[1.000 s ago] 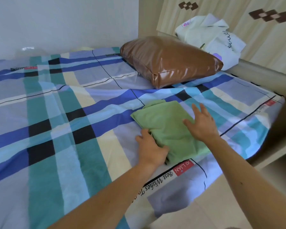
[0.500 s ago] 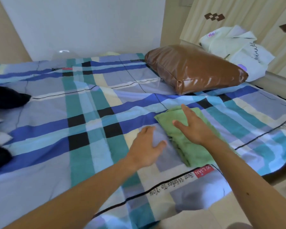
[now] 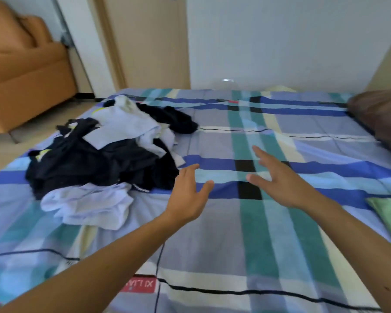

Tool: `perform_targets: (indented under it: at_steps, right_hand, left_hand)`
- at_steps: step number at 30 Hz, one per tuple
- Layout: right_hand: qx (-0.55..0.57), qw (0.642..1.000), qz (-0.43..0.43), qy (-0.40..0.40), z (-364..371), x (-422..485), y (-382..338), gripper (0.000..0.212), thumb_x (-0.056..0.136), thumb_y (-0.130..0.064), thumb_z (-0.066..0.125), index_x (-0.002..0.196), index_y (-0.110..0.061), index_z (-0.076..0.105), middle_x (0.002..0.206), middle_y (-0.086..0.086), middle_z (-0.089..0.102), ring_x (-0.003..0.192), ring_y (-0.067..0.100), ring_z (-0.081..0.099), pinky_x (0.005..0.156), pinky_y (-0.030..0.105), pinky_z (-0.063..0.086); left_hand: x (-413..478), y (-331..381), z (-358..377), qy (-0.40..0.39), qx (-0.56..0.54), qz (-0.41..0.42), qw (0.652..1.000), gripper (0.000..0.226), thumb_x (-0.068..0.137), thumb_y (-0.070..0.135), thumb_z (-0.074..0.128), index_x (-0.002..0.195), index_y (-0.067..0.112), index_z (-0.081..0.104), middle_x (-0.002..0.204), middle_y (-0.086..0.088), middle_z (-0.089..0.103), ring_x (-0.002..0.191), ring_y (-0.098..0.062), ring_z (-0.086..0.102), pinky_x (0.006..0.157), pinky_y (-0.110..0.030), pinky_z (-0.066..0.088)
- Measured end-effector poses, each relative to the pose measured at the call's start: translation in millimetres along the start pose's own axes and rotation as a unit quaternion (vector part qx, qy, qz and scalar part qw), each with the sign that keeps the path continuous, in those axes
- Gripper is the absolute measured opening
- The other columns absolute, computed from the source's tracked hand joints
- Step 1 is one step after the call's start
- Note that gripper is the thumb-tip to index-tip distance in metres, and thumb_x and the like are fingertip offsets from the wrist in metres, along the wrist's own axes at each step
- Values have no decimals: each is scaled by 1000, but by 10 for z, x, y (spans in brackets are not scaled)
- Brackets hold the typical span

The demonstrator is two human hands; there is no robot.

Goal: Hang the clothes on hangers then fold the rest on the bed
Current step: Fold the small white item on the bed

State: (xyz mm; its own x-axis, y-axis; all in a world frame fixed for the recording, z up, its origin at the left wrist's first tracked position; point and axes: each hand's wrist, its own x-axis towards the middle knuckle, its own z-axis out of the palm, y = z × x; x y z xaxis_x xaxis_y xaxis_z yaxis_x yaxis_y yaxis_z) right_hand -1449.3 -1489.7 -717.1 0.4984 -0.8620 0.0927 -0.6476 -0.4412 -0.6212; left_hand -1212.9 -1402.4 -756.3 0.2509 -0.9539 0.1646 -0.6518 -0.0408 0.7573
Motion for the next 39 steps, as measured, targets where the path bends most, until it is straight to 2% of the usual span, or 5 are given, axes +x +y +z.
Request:
perform_targets:
  at_steps: [6,21,27,32,39]
  right_hand:
    - [-43,992,-62,-105,555,335,-430,82,99,-51,55,162,-33,6,168,-9,15,152,14,23,121,38,28]
    - [11,997,-28,-74,692,369,-579,79,98,-52,55,158,-43,6,162,-13,27,147,7,30,109,26,31]
    - [48,996,-10,-77,644,267,-504,81,90,-63,52,156,-48,7,155,-24,28,133,-5,36,103,22,34]
    - [57,996,2,-70,538,245,-407,86,81,-82,41,155,-51,9,147,-29,29,134,-3,39,105,29,41]
    - [66,996,29,-50,426,303,-386,90,77,-73,49,155,-49,11,151,-22,32,131,-1,43,111,36,42]
  left_hand:
    - [-78,-328,-271,31,27,-19,999,57,98,33,59,149,16,37,146,-1,40,134,-18,38,101,-21,27]
    - [707,-465,-624,24,94,24,995,38,93,34,64,125,15,59,131,-5,52,124,-23,43,104,-35,39]
    - [1071,-843,-1046,137,294,-8,946,38,94,42,56,120,16,66,152,-14,38,146,-34,24,117,-47,20]
    - [1294,-1304,-1269,69,338,-142,928,54,99,52,41,129,11,60,166,-12,12,154,-33,-3,122,-58,2]
    - [1353,-1248,-1355,166,234,-77,955,63,103,45,43,146,-1,41,159,-12,33,147,-28,29,121,-51,18]
